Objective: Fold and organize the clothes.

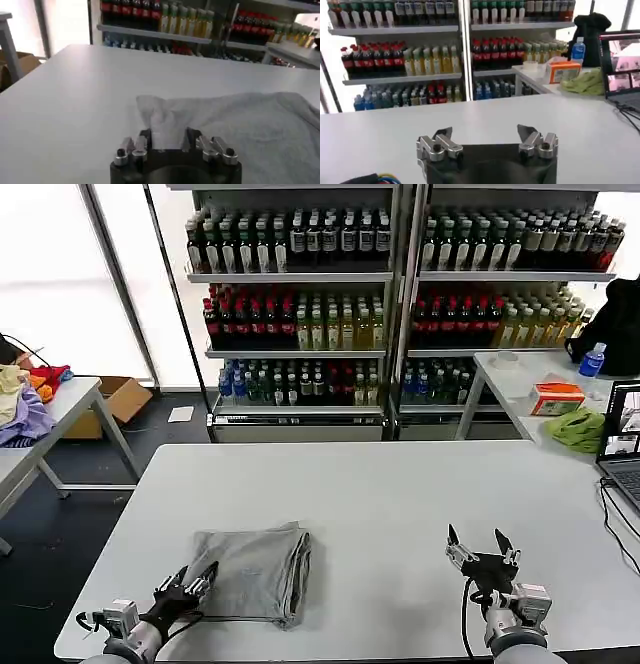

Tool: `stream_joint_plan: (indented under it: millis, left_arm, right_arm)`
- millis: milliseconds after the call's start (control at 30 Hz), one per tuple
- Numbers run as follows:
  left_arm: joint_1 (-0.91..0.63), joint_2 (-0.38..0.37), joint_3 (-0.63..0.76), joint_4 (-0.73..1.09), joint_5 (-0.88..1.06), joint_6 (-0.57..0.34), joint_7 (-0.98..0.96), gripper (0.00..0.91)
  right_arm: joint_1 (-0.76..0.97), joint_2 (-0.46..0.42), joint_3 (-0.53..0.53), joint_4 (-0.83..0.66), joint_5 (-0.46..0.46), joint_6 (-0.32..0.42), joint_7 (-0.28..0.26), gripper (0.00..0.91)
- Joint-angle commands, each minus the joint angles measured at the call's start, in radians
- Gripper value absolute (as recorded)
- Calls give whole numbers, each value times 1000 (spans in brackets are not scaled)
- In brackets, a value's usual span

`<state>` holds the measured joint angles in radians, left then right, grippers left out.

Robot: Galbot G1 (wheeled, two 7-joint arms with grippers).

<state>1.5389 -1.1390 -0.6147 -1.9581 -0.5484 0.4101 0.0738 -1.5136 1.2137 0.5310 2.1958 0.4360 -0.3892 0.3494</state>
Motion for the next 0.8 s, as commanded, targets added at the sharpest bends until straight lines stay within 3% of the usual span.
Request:
stream_joint_plan:
  millis: [33, 333, 700, 800]
  left_arm:
    - [1, -1, -3, 10, 4, 0, 3, 0]
    - [15, 46, -116, 28, -19, 0, 28, 0]
    - [64, 327, -503, 81, -112, 12, 65, 0]
    - [70, 366, -549, 88, -114, 11, 64, 0]
  right_arm:
    - [4, 0, 0, 3, 2, 0, 2, 907]
    - [15, -2, 0, 0, 9, 0, 4, 907]
    - [29, -2, -12, -14, 12, 1, 5, 907]
    - [30, 1, -17, -13, 11, 1, 4, 907]
